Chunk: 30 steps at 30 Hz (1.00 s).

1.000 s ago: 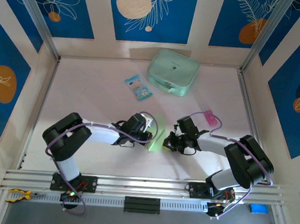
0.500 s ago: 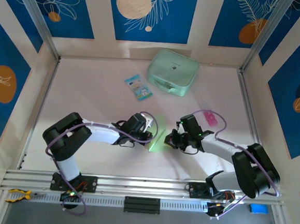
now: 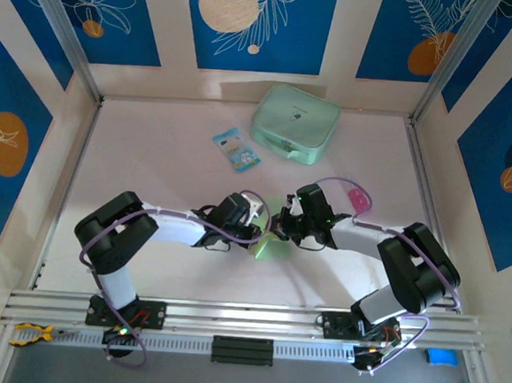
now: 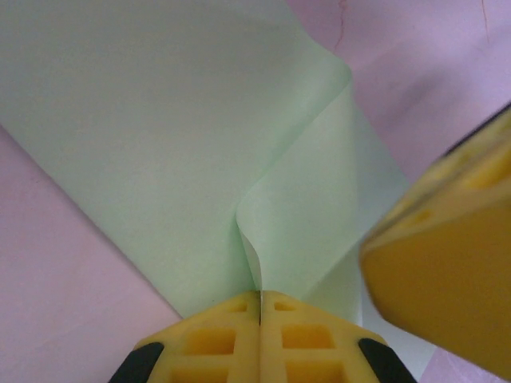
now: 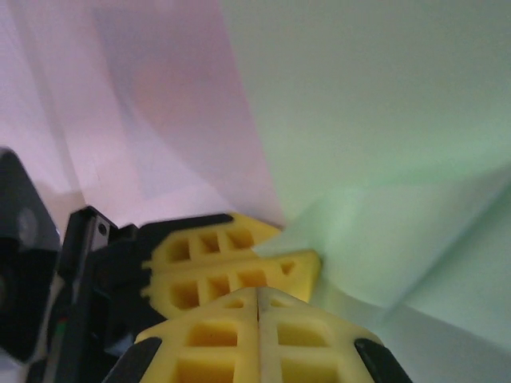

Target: Fold a paper plane with a square sheet of paper (pick it up from the middle)

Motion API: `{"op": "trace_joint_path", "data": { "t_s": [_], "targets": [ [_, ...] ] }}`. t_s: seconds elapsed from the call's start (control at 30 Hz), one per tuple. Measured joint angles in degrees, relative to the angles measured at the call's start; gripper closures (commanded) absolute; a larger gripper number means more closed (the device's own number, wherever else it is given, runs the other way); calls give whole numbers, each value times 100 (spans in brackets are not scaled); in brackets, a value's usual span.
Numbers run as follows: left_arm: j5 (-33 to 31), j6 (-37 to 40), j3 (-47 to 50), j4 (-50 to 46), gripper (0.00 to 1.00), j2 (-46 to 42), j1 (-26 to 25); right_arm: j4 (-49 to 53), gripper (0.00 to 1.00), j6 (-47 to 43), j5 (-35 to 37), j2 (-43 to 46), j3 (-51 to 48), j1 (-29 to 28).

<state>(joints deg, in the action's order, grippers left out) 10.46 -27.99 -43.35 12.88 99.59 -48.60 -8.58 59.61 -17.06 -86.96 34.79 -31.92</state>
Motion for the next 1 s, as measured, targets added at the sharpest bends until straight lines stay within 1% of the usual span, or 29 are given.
{"op": "trace_joint_path", "data": {
  "t_s": [0.23, 0.47, 0.67, 0.87, 1.0],
  "targets": [
    [2, 0, 0, 0, 99, 2, 0, -4, 100, 37, 17, -343, 59, 0],
    [15, 2, -9, -4, 99, 2, 0, -90, 100, 140, 94, -367, -396, 52],
    [48, 2, -22, -31, 99, 4, 7, -437, 100, 225, 13, -361, -568, 103],
    [87, 2, -44, -44, 100, 26, 11, -129, 100, 192, 63, -162, -507, 203],
    [92, 2, -48, -46, 99, 31, 13, -17, 100, 129, 96, -92, -282, 332]
  ]
}}
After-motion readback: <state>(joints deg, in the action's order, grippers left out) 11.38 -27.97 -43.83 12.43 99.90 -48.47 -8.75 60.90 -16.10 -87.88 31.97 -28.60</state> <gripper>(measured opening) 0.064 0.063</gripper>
